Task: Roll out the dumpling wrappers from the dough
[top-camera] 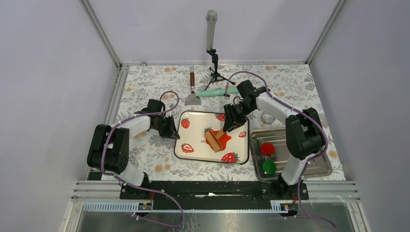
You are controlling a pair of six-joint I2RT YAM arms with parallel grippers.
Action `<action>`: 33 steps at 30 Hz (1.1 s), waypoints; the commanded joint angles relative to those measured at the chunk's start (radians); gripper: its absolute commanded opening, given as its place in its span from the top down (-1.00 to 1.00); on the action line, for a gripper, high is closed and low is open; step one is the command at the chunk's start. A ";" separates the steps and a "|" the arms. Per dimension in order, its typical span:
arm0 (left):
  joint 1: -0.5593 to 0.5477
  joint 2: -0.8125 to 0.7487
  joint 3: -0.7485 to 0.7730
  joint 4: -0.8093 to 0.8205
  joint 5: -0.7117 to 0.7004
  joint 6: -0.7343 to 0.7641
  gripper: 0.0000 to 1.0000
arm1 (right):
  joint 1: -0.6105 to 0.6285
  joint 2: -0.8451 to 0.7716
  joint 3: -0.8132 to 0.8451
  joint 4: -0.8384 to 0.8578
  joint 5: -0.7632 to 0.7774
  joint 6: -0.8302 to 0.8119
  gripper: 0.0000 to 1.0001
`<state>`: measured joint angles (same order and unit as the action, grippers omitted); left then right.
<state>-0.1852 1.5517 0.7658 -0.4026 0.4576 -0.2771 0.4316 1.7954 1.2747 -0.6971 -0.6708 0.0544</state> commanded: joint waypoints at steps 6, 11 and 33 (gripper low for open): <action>0.003 -0.031 -0.001 0.019 -0.037 0.026 1.00 | -0.071 0.033 0.010 -0.033 0.411 -0.116 1.00; 0.003 -0.018 0.003 0.024 -0.028 0.021 1.00 | -0.122 0.024 0.012 -0.064 0.453 -0.150 1.00; 0.003 -0.014 0.007 0.025 -0.022 0.016 1.00 | -0.238 -0.013 0.009 -0.074 0.550 -0.198 1.00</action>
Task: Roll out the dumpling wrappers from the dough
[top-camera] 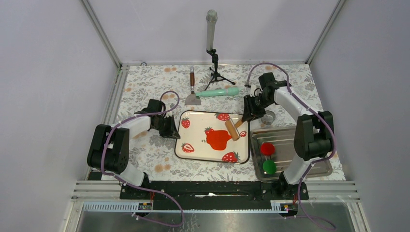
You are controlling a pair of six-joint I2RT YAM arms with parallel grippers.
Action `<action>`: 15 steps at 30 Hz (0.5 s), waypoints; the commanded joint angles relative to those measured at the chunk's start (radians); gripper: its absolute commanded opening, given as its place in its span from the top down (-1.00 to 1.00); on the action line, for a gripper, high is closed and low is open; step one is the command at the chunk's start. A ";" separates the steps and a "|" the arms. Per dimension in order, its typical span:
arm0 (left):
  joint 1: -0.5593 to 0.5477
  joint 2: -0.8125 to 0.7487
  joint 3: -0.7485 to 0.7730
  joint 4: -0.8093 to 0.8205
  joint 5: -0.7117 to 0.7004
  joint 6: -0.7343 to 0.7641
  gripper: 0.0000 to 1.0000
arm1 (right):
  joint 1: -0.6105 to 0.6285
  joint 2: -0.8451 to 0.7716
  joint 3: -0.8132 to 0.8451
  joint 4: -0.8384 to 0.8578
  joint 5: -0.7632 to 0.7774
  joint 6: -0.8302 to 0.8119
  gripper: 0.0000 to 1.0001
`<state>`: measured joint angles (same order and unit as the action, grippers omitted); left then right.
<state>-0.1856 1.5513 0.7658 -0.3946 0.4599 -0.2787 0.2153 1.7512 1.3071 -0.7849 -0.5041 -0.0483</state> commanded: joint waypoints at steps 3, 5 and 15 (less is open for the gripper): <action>0.003 -0.019 0.013 0.008 -0.023 0.019 1.00 | -0.024 0.007 -0.001 0.005 0.323 -0.100 1.00; 0.003 -0.034 0.024 0.001 -0.002 0.029 1.00 | -0.027 -0.023 0.037 -0.019 0.203 -0.113 1.00; 0.003 -0.181 0.144 -0.048 0.223 0.112 -0.02 | -0.028 -0.197 0.233 -0.122 -0.107 -0.198 1.00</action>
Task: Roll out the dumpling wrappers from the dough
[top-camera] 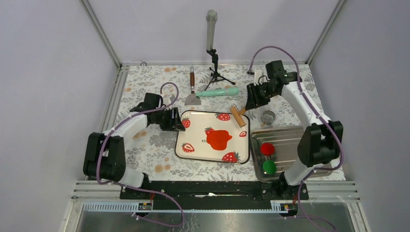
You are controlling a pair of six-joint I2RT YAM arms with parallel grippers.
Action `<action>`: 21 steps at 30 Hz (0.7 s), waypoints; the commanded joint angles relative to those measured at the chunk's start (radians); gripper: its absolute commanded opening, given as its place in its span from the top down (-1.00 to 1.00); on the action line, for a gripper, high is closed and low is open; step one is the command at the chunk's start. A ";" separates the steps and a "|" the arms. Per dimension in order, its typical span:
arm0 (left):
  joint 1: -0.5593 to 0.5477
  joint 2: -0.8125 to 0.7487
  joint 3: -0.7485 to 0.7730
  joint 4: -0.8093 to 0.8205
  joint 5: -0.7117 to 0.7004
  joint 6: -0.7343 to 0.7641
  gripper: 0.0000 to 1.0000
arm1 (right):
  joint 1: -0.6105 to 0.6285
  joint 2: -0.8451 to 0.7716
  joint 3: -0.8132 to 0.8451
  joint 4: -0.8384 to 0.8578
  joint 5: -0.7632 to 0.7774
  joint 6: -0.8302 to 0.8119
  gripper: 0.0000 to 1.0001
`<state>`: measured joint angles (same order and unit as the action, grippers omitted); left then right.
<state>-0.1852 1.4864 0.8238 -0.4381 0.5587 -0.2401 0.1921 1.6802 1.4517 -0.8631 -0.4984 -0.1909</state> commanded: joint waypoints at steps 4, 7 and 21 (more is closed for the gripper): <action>-0.008 -0.285 0.074 0.051 0.146 0.208 -0.23 | -0.005 -0.165 0.062 -0.044 -0.277 0.018 1.00; -0.090 -0.426 0.048 0.175 0.111 0.350 -0.32 | -0.005 -0.155 0.017 -0.017 -0.416 0.101 1.00; -0.551 -0.216 0.208 0.483 -0.140 0.639 -0.32 | -0.004 -0.110 -0.016 0.128 -0.621 0.276 1.00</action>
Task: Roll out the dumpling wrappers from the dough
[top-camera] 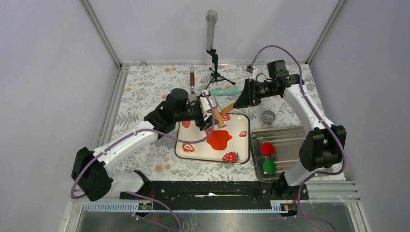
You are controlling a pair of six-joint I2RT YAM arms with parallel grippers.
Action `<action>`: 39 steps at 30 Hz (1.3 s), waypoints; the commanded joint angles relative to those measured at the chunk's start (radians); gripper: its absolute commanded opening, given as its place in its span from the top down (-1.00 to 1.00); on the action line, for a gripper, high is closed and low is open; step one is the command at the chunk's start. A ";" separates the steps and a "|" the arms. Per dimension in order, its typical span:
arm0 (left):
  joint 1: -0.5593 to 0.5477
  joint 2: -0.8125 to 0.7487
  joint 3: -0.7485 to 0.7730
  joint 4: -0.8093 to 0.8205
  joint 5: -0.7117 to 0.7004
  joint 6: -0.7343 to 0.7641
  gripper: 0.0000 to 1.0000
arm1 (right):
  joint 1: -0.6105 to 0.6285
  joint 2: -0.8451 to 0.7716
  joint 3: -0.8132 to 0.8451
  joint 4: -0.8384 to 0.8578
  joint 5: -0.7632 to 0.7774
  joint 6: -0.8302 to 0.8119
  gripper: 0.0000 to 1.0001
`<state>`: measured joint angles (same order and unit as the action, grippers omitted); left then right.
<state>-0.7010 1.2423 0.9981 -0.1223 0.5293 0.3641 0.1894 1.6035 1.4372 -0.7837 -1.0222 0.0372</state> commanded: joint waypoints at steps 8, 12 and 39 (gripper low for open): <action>-0.086 0.133 0.105 0.173 -0.091 0.072 -0.29 | 0.006 -0.095 -0.121 0.135 -0.117 0.127 1.00; -0.100 0.171 0.143 0.155 -0.082 0.075 -0.24 | 0.008 -0.097 -0.121 0.136 -0.126 0.132 1.00; 0.156 0.070 0.107 -0.399 -0.426 -0.158 1.00 | -0.127 -0.083 -0.010 -0.058 0.156 -0.083 -0.54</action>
<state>-0.7170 1.4536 1.1408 -0.3309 0.3122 0.3748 0.1177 1.5467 1.3804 -0.7593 -1.0000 0.0731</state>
